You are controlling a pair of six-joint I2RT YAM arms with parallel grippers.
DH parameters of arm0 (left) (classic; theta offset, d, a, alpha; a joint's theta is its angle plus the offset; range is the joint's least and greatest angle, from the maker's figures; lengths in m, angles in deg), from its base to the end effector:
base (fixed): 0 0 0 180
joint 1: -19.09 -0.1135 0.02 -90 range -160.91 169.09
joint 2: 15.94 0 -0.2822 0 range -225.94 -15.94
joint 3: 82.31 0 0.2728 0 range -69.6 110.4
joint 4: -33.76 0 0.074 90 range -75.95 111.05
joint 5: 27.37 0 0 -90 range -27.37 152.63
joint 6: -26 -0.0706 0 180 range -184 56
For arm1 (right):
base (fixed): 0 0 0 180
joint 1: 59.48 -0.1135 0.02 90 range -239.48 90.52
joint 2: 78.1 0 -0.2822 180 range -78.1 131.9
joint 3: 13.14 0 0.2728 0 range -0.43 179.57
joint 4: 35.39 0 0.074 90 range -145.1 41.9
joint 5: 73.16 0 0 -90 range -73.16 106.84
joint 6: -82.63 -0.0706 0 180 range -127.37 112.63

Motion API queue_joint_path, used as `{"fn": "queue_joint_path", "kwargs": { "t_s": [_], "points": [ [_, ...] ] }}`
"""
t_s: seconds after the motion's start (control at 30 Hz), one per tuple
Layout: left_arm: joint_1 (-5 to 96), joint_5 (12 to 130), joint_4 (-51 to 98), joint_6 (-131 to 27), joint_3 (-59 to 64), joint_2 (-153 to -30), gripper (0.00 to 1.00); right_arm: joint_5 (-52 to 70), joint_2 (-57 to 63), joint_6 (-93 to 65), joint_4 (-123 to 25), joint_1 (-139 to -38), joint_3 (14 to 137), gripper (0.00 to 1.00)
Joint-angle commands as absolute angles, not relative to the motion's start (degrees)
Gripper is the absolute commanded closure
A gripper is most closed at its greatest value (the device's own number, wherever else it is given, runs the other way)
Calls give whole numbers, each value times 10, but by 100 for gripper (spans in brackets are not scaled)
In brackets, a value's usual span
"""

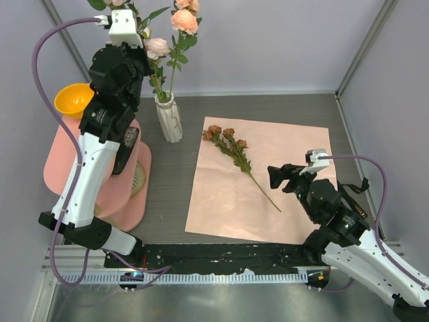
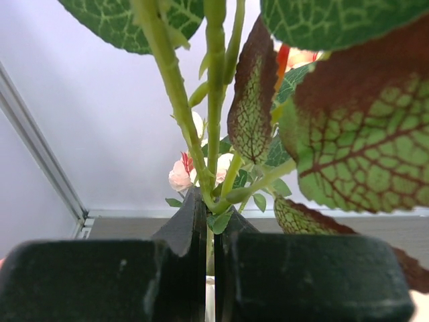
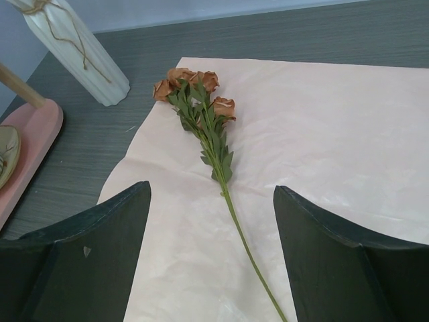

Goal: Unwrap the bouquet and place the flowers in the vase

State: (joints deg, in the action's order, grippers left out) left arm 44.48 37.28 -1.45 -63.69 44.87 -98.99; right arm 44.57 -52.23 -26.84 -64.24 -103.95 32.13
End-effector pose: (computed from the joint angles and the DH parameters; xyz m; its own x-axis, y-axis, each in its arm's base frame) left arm 0.3001 -0.1090 0.6049 0.1400 -0.0719 -0.9875 0.0061 0.9974 -0.0717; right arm 0.1358 0.0873 0.3048 -0.2080 0.2093 -0.9555 -0.2368 0.9370 0.2568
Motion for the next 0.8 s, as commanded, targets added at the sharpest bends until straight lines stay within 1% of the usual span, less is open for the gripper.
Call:
{"fn": "queue_joint_path", "kwargs": {
  "t_s": [0.0,0.1,0.3,0.4,0.43,0.5,0.53,0.6,0.63,0.73,0.77],
  "points": [
    [434,357,40,-654,443,-998,100,458,-521,-276,-623,-1040,320,21],
    [425,363,40,-646,440,-1008,100,465,-514,-269,-626,-1040,331,20],
    [405,373,70,-592,366,-1008,100,464,-517,-284,-630,-1040,323,20],
    [400,371,76,-573,340,-1012,92,465,-510,-281,-629,-1040,326,20],
    [399,370,78,-571,335,-1013,86,465,-507,-279,-629,-1040,328,20],
    [398,367,80,-560,317,-1014,78,463,-497,-279,-629,-1040,332,21],
    [398,368,80,-556,310,-1013,60,459,-494,-280,-628,-1040,333,20],
    [398,370,79,-539,292,-1006,40,457,-487,-286,-626,-1040,331,21],
    [398,370,77,-529,284,-1001,26,454,-485,-294,-623,-1040,327,21],
    [398,383,75,-500,241,-969,15,447,-476,-300,-610,-1040,313,21],
    [398,387,66,-492,230,-959,14,447,-471,-300,-609,-1040,313,21]
  ]
}}
